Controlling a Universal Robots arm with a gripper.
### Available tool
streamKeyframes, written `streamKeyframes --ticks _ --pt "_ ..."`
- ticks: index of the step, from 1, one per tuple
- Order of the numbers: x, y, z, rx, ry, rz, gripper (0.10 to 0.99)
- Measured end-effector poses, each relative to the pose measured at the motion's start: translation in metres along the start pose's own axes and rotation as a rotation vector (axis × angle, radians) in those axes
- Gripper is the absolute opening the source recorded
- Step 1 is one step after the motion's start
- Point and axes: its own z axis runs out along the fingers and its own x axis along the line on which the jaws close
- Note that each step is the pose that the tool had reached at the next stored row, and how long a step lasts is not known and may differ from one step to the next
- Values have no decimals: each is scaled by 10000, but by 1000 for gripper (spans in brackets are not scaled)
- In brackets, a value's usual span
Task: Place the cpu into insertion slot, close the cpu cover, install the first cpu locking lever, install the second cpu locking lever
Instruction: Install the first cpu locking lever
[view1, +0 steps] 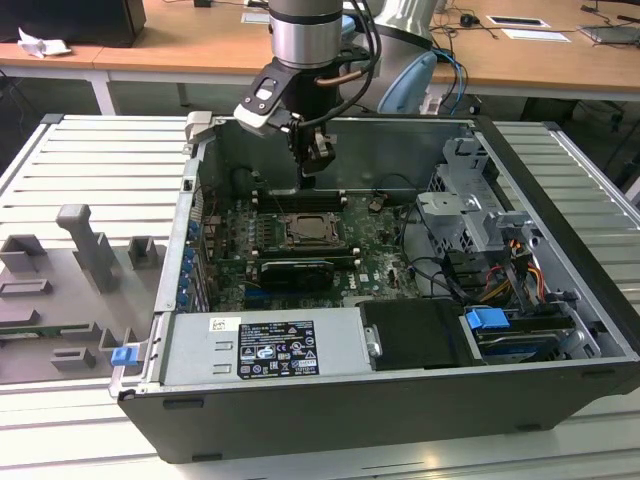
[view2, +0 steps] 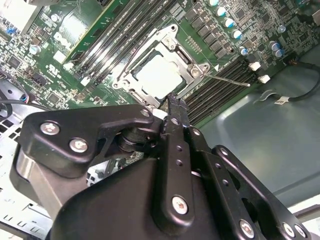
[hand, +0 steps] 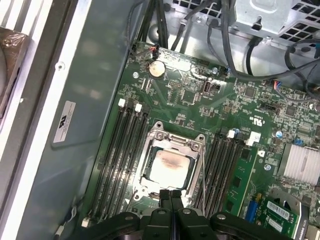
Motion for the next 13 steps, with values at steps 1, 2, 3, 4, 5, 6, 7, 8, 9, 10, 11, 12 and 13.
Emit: streamKeyframes --ticks 1,2,3,4,5,6,7,8,9,10,11,12,13 --pt "0 0 0 0 2 -40 106" --pt "0 0 0 -2 4 -78 106" --pt "0 0 0 -3 7 -169 106" --pt "0 0 0 -6 11 -246 106" --pt "0 0 0 -7 14 -318 106" --pt "0 0 0 -8 16 -353 106" --pt "0 0 0 -8 18 -390 106" --pt "0 0 0 -9 18 -423 106" --pt "0 0 0 -10 20 -454 106" --pt "0 0 0 -11 22 -501 106" --pt "0 0 0 -12 24 -529 106" --pt "0 0 0 -13 26 -574 106" --pt "0 0 0 -13 27 -605 106"
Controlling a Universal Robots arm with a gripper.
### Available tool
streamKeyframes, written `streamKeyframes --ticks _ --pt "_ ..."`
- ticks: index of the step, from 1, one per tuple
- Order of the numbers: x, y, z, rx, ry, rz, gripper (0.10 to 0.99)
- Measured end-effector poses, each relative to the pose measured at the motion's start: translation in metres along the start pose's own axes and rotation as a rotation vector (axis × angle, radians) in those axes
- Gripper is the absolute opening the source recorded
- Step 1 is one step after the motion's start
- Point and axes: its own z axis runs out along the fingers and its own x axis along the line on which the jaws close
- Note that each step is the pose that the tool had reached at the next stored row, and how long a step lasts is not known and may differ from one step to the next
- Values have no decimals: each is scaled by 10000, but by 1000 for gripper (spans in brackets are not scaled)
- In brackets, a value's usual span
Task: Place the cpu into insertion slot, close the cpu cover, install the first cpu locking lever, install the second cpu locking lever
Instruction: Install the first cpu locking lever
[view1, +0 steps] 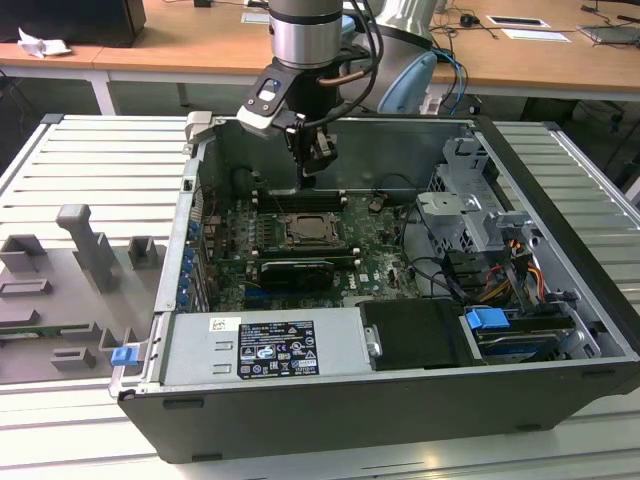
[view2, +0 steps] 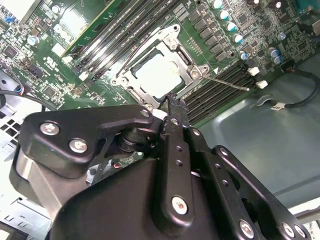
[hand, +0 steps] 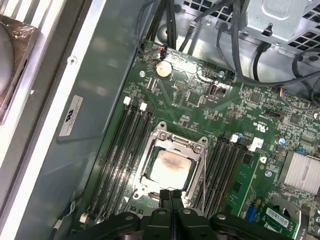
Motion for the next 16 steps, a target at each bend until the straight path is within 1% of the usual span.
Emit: streamKeyframes --ticks 16 --pt "0 0 0 -14 27 -607 106"
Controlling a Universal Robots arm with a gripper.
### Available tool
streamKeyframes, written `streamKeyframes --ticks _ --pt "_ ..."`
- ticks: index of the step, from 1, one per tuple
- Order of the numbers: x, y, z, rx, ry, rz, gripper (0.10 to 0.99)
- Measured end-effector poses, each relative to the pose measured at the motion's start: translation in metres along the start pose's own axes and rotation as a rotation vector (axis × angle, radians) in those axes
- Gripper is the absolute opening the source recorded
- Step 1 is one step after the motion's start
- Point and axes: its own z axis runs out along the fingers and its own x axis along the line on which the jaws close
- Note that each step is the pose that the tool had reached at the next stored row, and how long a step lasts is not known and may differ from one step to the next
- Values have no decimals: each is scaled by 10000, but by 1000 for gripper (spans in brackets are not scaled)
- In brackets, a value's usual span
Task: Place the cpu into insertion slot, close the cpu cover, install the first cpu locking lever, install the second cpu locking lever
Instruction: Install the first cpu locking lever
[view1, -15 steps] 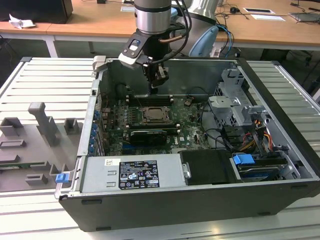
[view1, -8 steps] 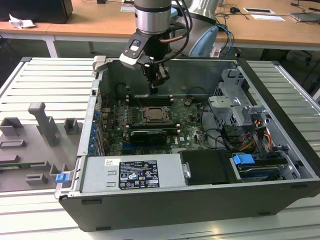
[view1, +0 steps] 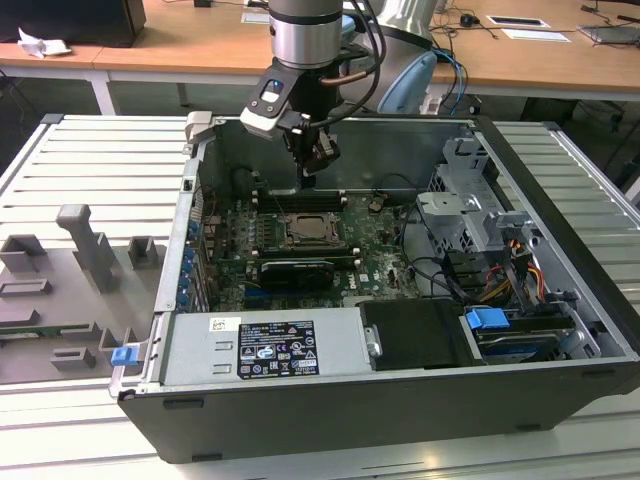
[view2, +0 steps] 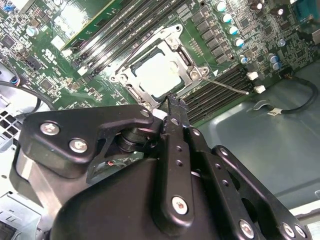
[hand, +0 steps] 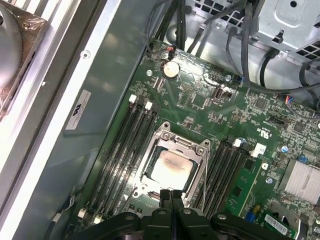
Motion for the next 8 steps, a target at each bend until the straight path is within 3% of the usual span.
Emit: streamKeyframes --ticks 8 --pt "0 0 0 -6 13 -285 106"
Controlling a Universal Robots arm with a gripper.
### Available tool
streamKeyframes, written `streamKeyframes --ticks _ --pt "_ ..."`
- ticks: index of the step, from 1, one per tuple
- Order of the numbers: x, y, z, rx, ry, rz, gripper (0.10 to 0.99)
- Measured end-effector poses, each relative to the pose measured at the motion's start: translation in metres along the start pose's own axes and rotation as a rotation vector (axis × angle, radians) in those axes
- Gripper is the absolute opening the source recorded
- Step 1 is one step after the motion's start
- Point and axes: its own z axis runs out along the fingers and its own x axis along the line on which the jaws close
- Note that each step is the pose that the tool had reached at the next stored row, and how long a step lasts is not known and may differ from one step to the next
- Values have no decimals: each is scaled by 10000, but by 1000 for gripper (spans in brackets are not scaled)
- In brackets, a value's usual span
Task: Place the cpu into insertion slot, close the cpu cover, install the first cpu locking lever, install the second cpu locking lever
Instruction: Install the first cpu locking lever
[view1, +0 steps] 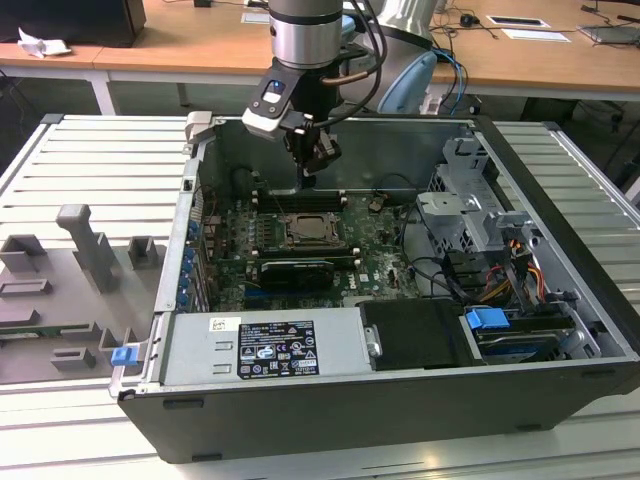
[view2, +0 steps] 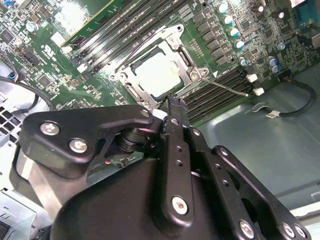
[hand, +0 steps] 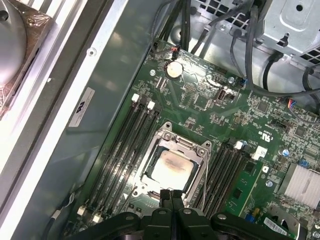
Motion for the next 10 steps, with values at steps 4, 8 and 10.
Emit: streamKeyframes --ticks 4,8,10 --pt "0 0 0 -3 5 -128 106" --pt "0 0 0 -6 11 -259 106" --pt "0 0 0 -7 14 -315 106"
